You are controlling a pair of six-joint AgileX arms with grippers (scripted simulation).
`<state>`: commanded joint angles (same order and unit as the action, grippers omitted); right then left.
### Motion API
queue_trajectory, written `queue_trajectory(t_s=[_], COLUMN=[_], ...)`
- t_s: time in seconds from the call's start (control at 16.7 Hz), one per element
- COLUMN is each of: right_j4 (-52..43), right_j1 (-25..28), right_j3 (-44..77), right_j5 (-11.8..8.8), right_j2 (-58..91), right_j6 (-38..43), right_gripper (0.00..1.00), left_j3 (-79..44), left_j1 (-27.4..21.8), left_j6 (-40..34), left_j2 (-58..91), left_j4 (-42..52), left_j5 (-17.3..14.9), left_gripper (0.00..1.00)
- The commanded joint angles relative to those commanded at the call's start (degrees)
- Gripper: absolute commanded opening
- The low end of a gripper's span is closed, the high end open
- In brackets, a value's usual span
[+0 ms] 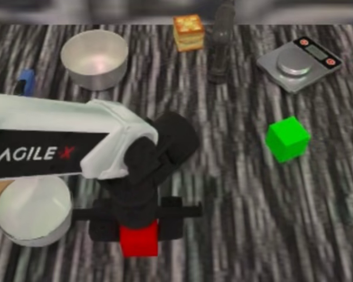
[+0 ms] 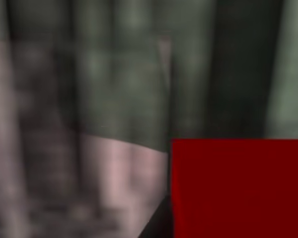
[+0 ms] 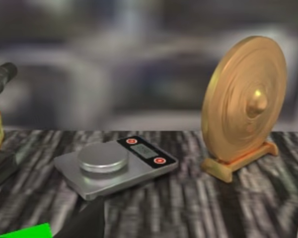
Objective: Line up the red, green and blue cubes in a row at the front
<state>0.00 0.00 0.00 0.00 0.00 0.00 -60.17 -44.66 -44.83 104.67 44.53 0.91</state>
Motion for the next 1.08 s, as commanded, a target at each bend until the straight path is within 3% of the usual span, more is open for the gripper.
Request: queue_trajectory(t_s=[0.24,1.02,1.08], right_j4=[0.0,0.0,0.0], right_j1=[0.0,0.0,0.0], right_j3=[0.0,0.0,0.0], right_j5=[0.0,0.0,0.0], right_j2=[0.0,0.0,0.0], right_j6=[0.0,0.0,0.0], right_gripper=[1.0,1.0,1.0], left_j3=[0.2,0.2,0.2], left_j1=[0.0,0.0,0.0], left_j6=[0.0,0.0,0.0], left_j2=[0.2,0.2,0.2], left_j4=[-0.3,-0.3,-0.3], left_j5=[0.0,0.0,0.0], left_gripper=[0.0,0.98,1.0])
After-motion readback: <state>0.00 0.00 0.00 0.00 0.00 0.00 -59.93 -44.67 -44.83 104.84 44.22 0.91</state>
